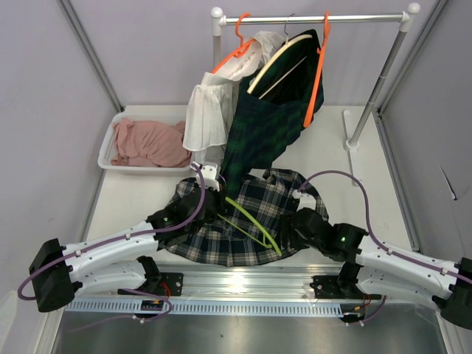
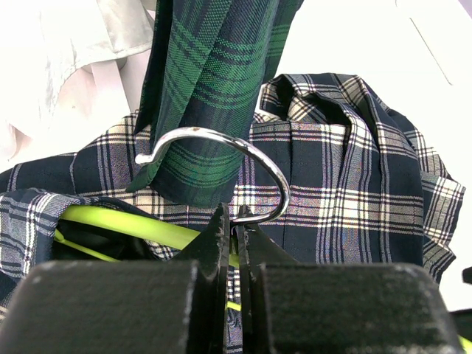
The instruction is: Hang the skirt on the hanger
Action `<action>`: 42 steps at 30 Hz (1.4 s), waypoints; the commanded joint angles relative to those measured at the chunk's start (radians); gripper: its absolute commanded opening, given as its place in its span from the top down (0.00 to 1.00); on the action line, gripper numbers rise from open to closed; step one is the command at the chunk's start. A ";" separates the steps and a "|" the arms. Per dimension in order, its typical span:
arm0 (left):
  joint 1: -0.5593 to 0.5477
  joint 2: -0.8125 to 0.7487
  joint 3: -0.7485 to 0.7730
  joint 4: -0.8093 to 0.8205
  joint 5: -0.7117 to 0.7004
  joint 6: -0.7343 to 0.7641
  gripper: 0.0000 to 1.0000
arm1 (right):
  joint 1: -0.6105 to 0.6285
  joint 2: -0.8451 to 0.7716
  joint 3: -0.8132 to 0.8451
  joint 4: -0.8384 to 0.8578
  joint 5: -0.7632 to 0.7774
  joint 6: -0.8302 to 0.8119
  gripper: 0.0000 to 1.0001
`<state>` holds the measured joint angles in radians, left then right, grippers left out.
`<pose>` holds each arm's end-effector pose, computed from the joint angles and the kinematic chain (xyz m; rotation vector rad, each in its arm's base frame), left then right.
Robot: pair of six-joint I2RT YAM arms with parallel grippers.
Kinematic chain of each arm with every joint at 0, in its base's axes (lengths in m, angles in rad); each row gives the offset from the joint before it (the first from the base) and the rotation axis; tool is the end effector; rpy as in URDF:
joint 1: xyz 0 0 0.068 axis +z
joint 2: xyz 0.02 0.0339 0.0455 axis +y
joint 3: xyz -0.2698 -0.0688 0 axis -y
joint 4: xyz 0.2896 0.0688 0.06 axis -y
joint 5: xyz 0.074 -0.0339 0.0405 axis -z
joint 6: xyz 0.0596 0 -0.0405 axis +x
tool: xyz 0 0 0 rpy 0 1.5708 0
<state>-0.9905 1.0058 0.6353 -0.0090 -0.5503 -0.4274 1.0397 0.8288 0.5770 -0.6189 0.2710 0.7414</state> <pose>0.1813 -0.2197 0.2462 0.1769 1.9067 -0.4269 0.1241 0.1797 0.1978 -0.2440 2.4464 0.4864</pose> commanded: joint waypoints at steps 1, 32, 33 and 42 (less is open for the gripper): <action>0.015 -0.024 -0.005 0.040 -0.037 0.009 1.00 | 0.011 0.039 -0.031 0.135 -0.026 0.047 0.26; 0.018 0.016 0.009 0.215 -0.341 0.047 1.00 | -0.356 0.092 0.300 -0.160 -0.122 -0.143 1.00; 0.018 0.028 0.020 0.224 -0.350 0.056 1.00 | -0.356 0.089 0.299 -0.166 -0.121 -0.142 1.00; 0.019 0.045 -0.049 0.351 -0.445 0.084 1.00 | -0.379 0.078 0.294 -0.171 -0.199 -0.140 1.00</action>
<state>-0.9878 1.0550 0.5964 0.2634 -0.8349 -0.4236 0.6716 0.9211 0.8490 -0.7345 0.0834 0.6273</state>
